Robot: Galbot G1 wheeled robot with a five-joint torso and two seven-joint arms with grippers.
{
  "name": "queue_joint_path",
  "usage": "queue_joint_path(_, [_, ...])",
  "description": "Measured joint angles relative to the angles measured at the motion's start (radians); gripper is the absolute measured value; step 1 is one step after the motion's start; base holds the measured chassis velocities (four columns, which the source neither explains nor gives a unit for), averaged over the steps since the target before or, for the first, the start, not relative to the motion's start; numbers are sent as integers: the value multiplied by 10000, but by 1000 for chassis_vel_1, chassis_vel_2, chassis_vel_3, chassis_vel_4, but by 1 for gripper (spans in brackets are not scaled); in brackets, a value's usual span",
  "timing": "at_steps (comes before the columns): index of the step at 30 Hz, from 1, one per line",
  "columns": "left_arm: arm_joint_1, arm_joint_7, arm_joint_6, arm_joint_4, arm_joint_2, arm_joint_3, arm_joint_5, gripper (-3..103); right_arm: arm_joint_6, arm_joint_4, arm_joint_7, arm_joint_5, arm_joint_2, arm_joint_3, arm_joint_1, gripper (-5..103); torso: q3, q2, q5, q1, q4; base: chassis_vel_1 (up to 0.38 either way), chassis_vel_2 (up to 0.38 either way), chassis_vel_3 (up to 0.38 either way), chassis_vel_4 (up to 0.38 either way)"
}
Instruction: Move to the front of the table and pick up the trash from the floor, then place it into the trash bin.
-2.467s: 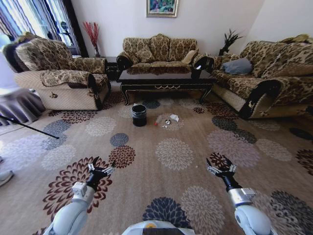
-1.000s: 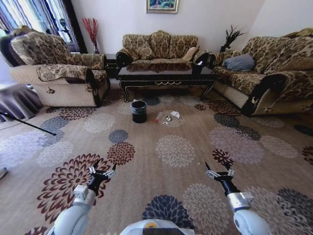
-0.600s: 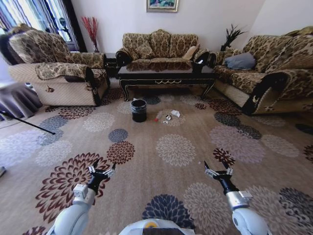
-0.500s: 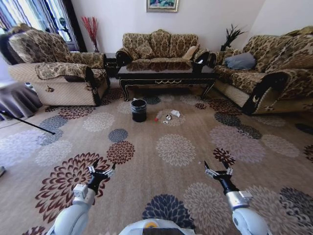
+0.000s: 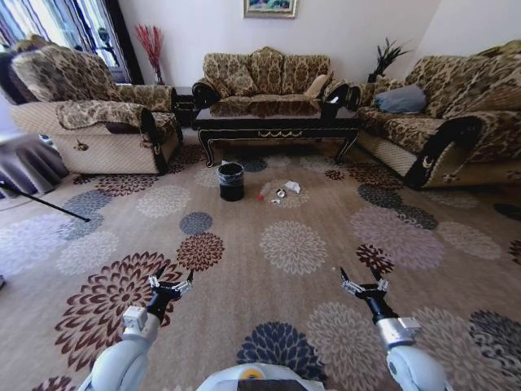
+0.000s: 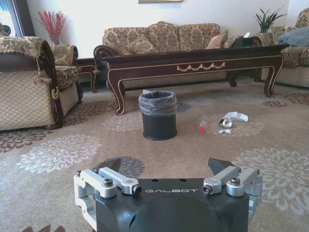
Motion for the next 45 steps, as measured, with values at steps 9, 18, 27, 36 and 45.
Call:
queue_joint_path(9, [93, 35, -41, -10, -40, -4, -6, 100, -22, 17, 22, -57, 53, -2, -13, 100, -330, -380, 0, -47, 0, 0, 0, 0, 0])
queue_joint_path(18, [91, 35, -44, -22, -34, -33, -9, 100, -32, 17, 33, -78, 82, -48, 16, 100, -634, -712, 0, -53, 0, 0, 0, 0, 0])
queue_joint_path(27, [102, 29, -32, -56, -13, -31, 17, 100, -37, 19, 49, -62, 18, -19, 25, 100, -956, -949, 1, -55, 1, -12, 14, 16, -16])
queue_joint_path(36, [86, 28, -23, -43, 7, -22, 23, 100, -41, 38, 50, -40, -27, -11, 4, 100, -989, -950, 0, -56, -1, -22, 21, 24, -26])
queue_joint_path(45, [-69, -579, -401, 99, 75, -4, -2, 100, -54, -27, 63, -47, -8, -68, 44, 100, -952, -950, 1, -56, 1, -78, 103, 90, -92])
